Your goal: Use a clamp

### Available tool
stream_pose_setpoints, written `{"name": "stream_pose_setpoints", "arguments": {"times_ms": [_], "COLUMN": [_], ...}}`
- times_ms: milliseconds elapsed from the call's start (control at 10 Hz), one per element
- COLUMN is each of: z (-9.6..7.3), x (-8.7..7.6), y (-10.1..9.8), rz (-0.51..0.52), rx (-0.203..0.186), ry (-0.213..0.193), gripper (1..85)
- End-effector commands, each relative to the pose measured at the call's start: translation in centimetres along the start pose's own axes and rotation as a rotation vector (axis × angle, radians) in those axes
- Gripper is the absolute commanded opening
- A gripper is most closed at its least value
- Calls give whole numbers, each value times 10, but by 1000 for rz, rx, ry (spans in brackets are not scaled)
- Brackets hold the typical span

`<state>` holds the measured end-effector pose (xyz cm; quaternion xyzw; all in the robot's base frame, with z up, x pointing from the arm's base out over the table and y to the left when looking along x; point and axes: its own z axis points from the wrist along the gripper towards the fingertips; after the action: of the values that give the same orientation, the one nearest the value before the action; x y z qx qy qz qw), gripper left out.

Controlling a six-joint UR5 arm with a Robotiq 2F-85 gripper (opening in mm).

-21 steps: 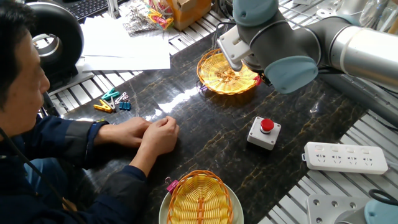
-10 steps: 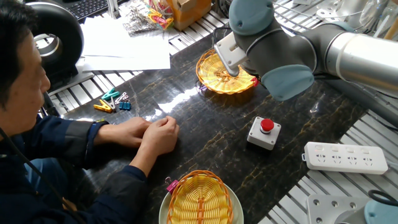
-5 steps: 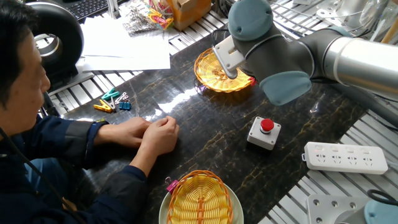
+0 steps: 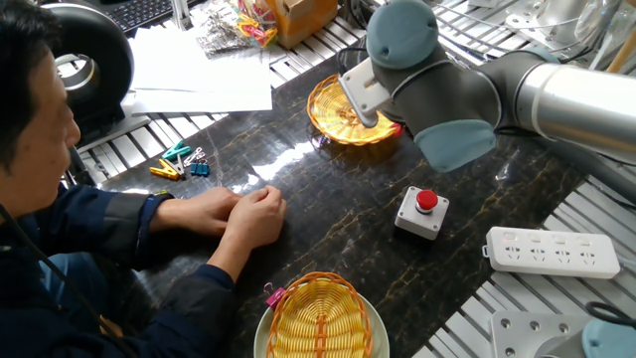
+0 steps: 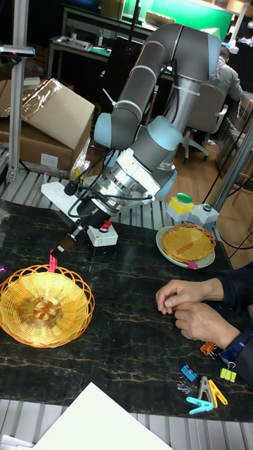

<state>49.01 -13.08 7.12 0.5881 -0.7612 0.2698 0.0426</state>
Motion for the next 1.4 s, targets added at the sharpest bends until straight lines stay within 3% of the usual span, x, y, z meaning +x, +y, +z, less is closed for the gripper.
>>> {"name": "stream_pose_setpoints", "arguments": {"times_ms": [0,100,300,400,700,800,900,1000,1100,1200,1300], "z": [2,2,0,0,-3,-10,-24,-44,-73,-96,-114], "x": [-11,-11,-8,-7,-6,-6,-10,-16,-36,-54,-61], "y": [7,10,12,12,16,21,32,43,65,74,74], "rz": [17,10,-20,-32,-39,-20,47,219,472,663,819], "rx": [-30,-43,-61,-63,-83,-106,-161,-220,-353,-440,-476], "ry": [-47,-52,-64,-66,-75,-85,-111,-140,-191,-219,-204], "gripper": [113,190,463,547,620,620,620,597,380,240,10]}}
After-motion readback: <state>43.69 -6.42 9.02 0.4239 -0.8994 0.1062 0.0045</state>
